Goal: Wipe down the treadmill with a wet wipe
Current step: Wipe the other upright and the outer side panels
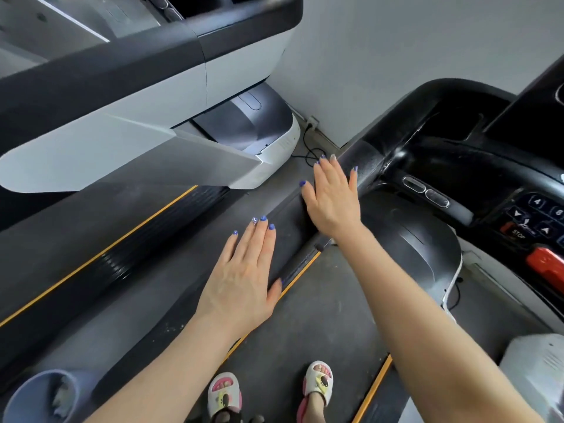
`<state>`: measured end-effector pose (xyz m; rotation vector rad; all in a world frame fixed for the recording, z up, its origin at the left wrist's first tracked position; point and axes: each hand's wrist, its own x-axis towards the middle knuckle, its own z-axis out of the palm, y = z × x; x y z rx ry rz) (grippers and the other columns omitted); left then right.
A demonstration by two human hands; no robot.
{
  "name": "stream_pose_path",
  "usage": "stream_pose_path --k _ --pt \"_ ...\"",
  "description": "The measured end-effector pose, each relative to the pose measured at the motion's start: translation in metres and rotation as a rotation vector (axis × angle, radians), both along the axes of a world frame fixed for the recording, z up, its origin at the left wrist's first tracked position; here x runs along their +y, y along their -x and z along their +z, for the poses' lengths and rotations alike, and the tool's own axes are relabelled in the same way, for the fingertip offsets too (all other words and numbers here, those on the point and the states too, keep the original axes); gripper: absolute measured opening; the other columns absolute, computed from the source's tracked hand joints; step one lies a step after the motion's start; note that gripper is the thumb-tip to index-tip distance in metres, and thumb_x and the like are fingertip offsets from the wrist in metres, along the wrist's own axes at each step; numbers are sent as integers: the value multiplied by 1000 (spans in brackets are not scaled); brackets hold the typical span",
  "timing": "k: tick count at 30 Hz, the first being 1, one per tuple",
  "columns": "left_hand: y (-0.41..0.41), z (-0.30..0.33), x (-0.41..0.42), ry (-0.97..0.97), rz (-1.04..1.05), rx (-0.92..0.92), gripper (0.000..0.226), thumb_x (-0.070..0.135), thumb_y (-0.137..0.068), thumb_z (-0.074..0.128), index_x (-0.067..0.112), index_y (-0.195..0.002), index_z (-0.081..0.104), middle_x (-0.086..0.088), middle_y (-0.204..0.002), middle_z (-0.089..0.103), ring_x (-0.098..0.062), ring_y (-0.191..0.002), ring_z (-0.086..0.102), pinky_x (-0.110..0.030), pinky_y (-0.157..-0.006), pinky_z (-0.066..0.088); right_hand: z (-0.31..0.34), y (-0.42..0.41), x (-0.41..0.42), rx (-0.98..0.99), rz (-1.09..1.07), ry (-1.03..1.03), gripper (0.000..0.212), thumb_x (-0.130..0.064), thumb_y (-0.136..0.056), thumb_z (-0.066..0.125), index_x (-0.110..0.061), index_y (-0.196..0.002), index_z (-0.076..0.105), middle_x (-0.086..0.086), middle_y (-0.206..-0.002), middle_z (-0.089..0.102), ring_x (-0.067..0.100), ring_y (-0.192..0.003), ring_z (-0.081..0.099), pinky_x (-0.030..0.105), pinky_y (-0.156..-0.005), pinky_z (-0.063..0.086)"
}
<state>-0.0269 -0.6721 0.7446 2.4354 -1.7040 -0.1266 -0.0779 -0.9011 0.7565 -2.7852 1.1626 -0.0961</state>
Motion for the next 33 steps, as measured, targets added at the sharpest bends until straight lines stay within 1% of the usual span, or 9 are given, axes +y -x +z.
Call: stream_pose_path --k 3,5,9,13,15,17,21,26,33 --pt "0 0 1 -2 -2 2 81 47 -92 32 0 -157 26 -18 -164 26 -30 -152 26 -49 -119 34 1 -28 -21 66 -57 3 60 -47 -106 25 -8 -138 57 4 -162 33 20 -155 12 51 -124 -3" --pt "0 0 1 -4 -6 -1 81 46 -93 44 0 -157 26 -19 -164 25 -30 -152 26 -49 -119 34 0 -29 -15 40 -94 23 62 -49 -105 25 -7 -138 55 6 -163 29 22 -155 10 53 -124 -1" --pt "0 1 1 -3 -5 2 81 47 -91 31 -1 -156 28 -19 -164 26 -30 -152 26 -48 -120 33 -5 7 45 -110 -97 -45 69 -48 -102 27 -6 -157 27 9 -168 12 25 -155 1 51 -124 0" --pt "-1 -2 1 10 -4 19 81 49 -91 27 1 -156 28 -18 -164 26 -29 -152 26 -48 -120 32 -6 40 97 -113 -32 -112 84 -58 -92 8 -10 -161 6 2 -170 -4 20 -155 -10 37 -118 -18" --pt "-1 -3 1 16 0 19 81 49 -91 29 1 -157 27 -17 -164 25 -29 -152 26 -48 -121 31 -6 40 90 -89 -2 -72 84 -57 -92 7 -9 -161 10 3 -170 0 20 -156 -6 38 -119 -17" --pt "-1 -4 2 21 -2 16 82 47 -92 41 1 -158 24 -17 -165 24 -29 -153 25 -48 -121 31 -5 26 67 -76 20 -15 79 -53 -95 11 -6 -158 24 5 -168 14 20 -156 3 46 -123 -5" --pt "0 -2 2 0 6 5 87 45 -91 56 3 -159 21 -15 -166 21 -26 -154 21 -46 -123 26 2 -14 16 -20 13 -8 59 -48 -102 23 -7 -128 57 4 -150 46 21 -151 20 54 -123 2" --pt "-1 1 1 -12 21 -23 82 48 -91 40 3 -158 26 -13 -165 24 -24 -154 22 -44 -124 23 2 -24 10 -14 16 22 63 -55 -103 25 -12 -140 52 0 -145 51 23 -151 22 54 -123 -1" --pt "1 5 33 67 94 -54 77 49 -95 35 3 -156 31 -11 -165 26 -22 -154 20 -45 -124 24 -3 -21 8 -52 32 39 62 -51 -103 22 -8 -130 57 1 -140 53 22 -151 19 52 -124 -3"
